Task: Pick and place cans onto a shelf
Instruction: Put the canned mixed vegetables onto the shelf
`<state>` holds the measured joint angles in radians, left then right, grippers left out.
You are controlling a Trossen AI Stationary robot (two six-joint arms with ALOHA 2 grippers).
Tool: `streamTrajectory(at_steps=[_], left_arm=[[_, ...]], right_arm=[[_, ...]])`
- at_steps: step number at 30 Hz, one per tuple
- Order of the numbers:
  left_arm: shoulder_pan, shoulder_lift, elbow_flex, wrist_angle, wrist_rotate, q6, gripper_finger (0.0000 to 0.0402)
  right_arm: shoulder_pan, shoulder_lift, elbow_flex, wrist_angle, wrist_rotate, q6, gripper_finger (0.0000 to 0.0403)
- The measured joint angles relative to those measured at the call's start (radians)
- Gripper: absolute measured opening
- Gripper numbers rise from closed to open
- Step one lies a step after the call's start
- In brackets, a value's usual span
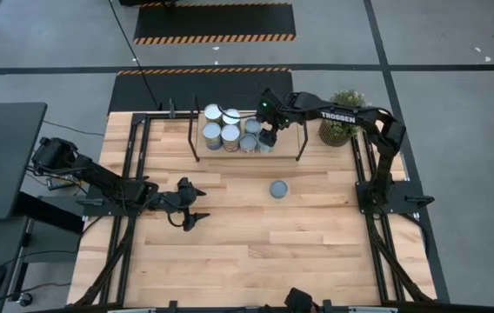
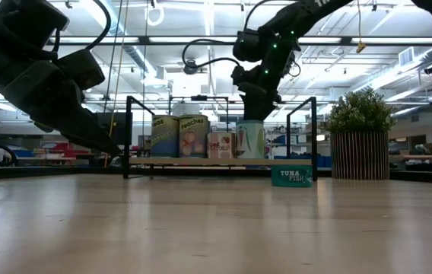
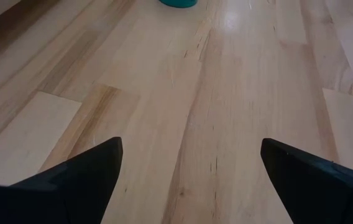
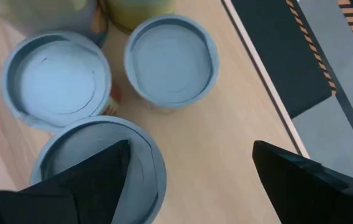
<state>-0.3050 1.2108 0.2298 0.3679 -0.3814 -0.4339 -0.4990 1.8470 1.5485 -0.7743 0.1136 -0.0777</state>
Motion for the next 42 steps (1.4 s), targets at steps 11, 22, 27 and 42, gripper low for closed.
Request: streamTrajectory(at_steps=[11,22,27,42], left_arm=[[0.0,0.0,0.0,0.0,0.0,0.0,0.0389],[0.0,0.0,0.0,-0.005,0.0,-0.001,0.0389],[0.0,0.0,0.0,-0.008,0.0,-0.001,0.0389],[0.0,0.0,0.0,-0.007,0.0,-0.026,0.0389]], right_arm=[[0.027,-0.003,0.001,-0.016,0.043,0.008,0.035],[0.094,-0.056,0.119,-0.118,0.099,0.027,0.035],[0.194,-0.069,0.119,-0.199,0.087,0.047,0.035],[0.35,-0.065,-0.178,-0.018,0.51,-0.041,0.035]])
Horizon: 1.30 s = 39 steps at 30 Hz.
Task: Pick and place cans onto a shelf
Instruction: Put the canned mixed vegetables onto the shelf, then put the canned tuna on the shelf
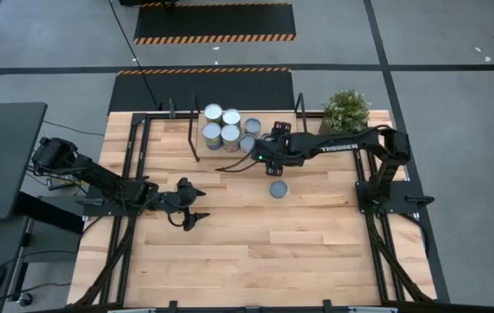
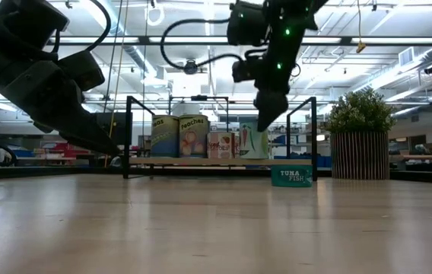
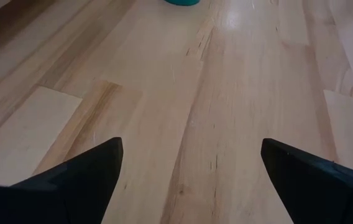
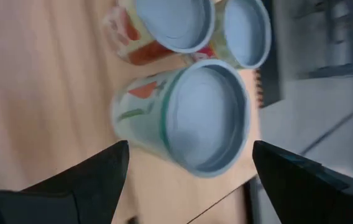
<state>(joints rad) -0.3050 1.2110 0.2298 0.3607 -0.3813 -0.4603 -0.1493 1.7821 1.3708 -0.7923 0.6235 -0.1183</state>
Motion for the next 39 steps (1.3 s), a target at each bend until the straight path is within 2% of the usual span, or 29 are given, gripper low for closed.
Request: streamTrajectory(at_steps=[3,7,14,21,29,39], left_arm=[[0.0,0.0,0.0,0.0,0.0,0.0,0.0389],[0.0,0.0,0.0,0.0,0.0,0.0,0.0389],[0.0,0.0,0.0,0.0,0.0,0.001,0.0389],[0.0,0.0,0.0,0.0,0.0,0.001,0.0389],[0.0,0.0,0.0,0.0,0.0,0.0,0.0389],[0.0,0.0,0.0,0.0,0.0,0.0,0.0389]], right_arm=[[0.004,0.0,-0.06,0.097,0.072,-0.05,0.035],[-0.002,0.0,-0.094,0.168,0.095,-0.079,0.035],[-0.018,0.0,-0.098,0.174,0.093,-0.087,0.035],[0.048,-0.004,-0.055,0.11,0.084,-0.059,0.035],[0.143,-0.005,-0.028,0.056,-0.084,0.02,0.035],[0.167,-0.004,-0.06,0.071,-0.438,0.127,0.035]])
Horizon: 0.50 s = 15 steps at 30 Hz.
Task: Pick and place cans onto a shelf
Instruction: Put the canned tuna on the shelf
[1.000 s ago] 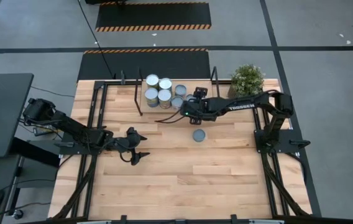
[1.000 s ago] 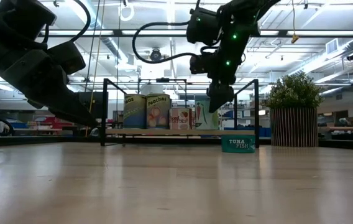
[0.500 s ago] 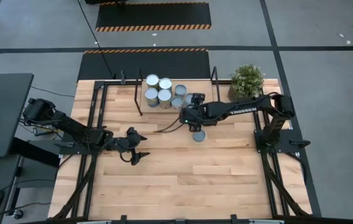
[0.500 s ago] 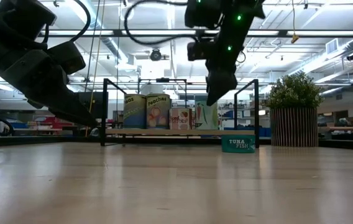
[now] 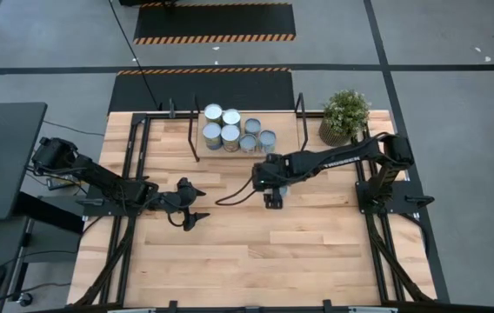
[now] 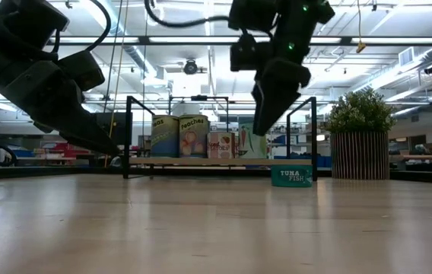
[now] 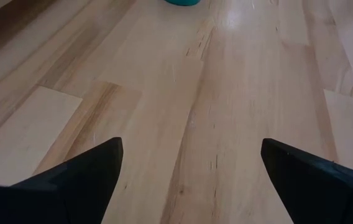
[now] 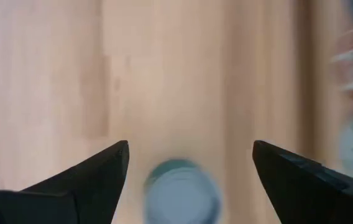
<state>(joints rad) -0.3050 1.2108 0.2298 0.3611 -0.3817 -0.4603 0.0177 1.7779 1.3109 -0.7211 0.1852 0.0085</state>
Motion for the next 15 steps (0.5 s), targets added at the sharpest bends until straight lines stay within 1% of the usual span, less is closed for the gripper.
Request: streamTrajectory(at_steps=[2,4,9,15], left_arm=[[0.0,0.0,0.0,0.0,0.0,0.0,0.0389],[0.0,0.0,0.0,0.0,0.0,0.0,0.0389],[0.0,0.0,0.0,0.0,0.0,0.0,0.0389],[0.0,0.0,0.0,0.0,0.0,0.0,0.0389]], right_arm=[[-0.001,0.0,-0.033,0.028,-0.038,0.017,0.035],[0.0,0.0,-0.067,0.054,-0.049,0.025,0.0351],[-0.005,0.001,-0.139,0.106,-0.032,0.042,0.0359],[-0.021,0.001,-0.184,0.119,-0.021,0.042,0.0374]])
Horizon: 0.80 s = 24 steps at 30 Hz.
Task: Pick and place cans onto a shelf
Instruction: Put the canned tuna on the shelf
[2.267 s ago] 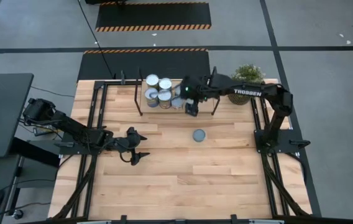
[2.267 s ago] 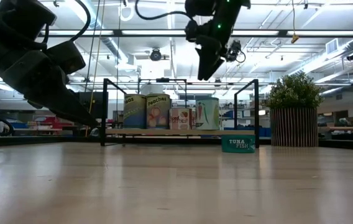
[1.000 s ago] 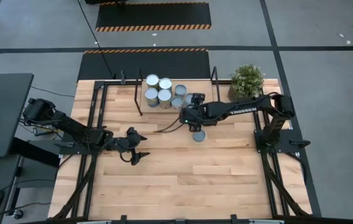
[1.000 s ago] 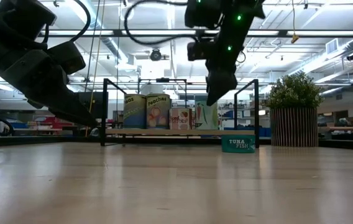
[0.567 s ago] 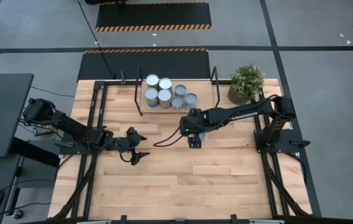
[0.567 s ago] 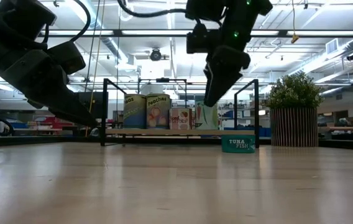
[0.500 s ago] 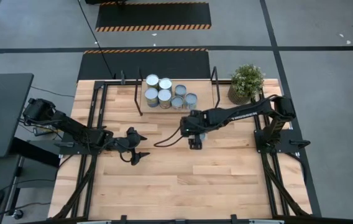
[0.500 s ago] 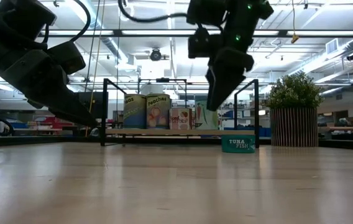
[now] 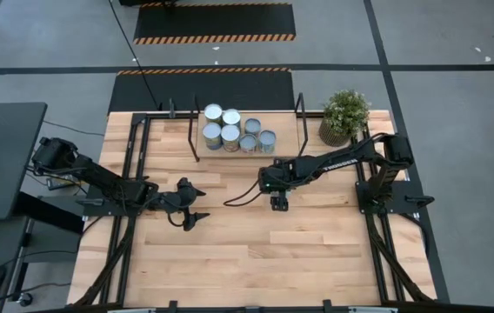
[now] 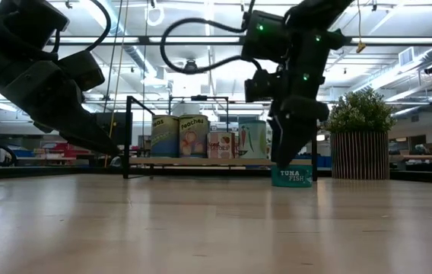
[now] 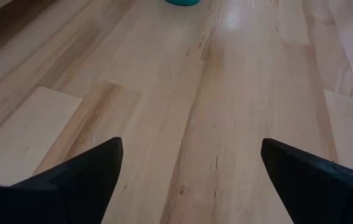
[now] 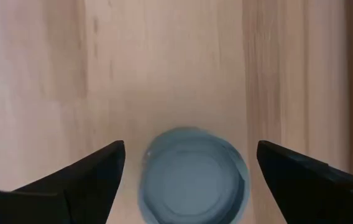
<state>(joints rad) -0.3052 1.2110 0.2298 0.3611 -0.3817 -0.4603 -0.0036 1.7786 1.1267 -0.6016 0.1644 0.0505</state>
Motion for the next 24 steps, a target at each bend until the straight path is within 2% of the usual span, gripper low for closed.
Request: streamTrajectory(at_steps=[7,17,24], left_arm=[[0.0,0.0,0.0,0.0,0.0,0.0,0.0389],[0.0,0.0,0.0,0.0,0.0,0.0,0.0389],[0.0,0.0,0.0,0.0,0.0,0.0,0.0389]], right_arm=[[-0.007,0.0,-0.032,-0.003,0.068,-0.002,0.0374],[-0.027,0.001,-0.101,0.016,0.024,0.028,0.037],[-0.049,0.001,-0.108,0.066,-0.014,0.028,0.0315]])
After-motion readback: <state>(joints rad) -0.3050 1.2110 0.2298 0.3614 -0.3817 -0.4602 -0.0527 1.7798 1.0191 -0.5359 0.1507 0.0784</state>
